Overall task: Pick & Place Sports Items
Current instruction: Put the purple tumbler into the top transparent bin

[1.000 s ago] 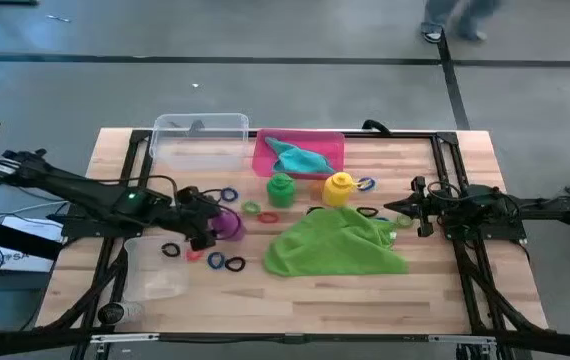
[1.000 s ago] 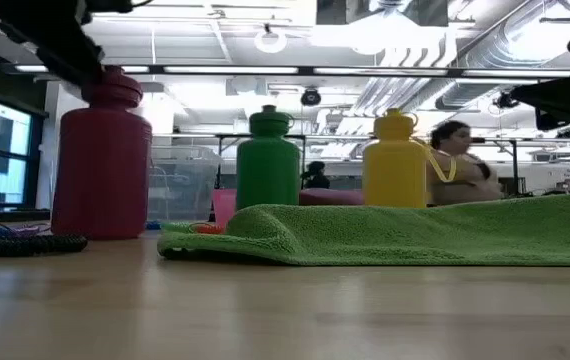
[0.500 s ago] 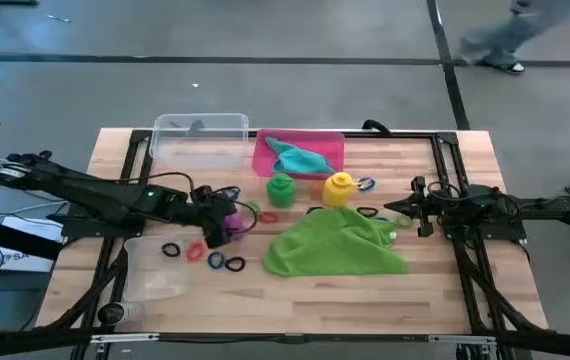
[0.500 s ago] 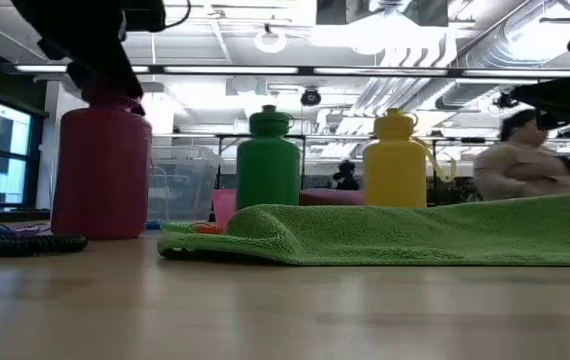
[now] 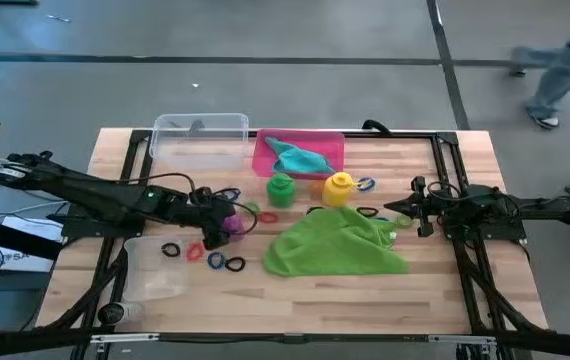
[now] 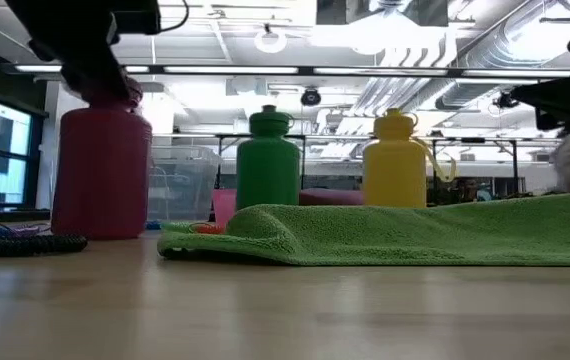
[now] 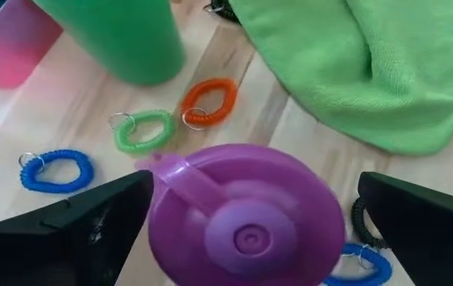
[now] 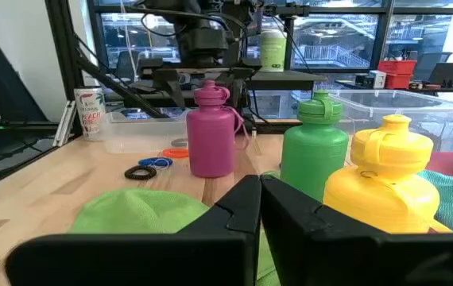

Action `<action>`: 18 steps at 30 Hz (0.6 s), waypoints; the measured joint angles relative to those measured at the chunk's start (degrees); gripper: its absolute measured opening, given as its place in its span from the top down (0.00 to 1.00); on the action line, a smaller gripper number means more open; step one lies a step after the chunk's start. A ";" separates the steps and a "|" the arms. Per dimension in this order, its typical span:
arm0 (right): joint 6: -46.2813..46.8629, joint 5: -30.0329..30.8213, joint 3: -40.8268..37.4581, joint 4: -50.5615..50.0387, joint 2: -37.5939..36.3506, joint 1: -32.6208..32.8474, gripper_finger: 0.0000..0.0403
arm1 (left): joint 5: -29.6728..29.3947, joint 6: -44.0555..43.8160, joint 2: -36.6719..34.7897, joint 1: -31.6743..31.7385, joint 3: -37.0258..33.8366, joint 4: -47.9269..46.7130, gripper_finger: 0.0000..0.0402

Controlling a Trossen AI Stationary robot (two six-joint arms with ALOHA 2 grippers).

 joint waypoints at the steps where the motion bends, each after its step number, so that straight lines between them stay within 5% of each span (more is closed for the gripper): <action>1: 0.00 -0.02 0.00 0.00 -0.02 0.00 1.00 | 0.00 0.00 0.00 0.00 0.00 -0.08 0.10; 7: 0.02 -0.02 0.02 -0.02 0.00 0.00 1.00 | 0.02 0.00 -0.02 0.00 0.00 -0.05 0.14; 18: 0.00 0.00 0.00 -0.02 0.00 0.00 1.00 | 0.15 -0.07 -0.07 0.00 0.00 0.09 0.47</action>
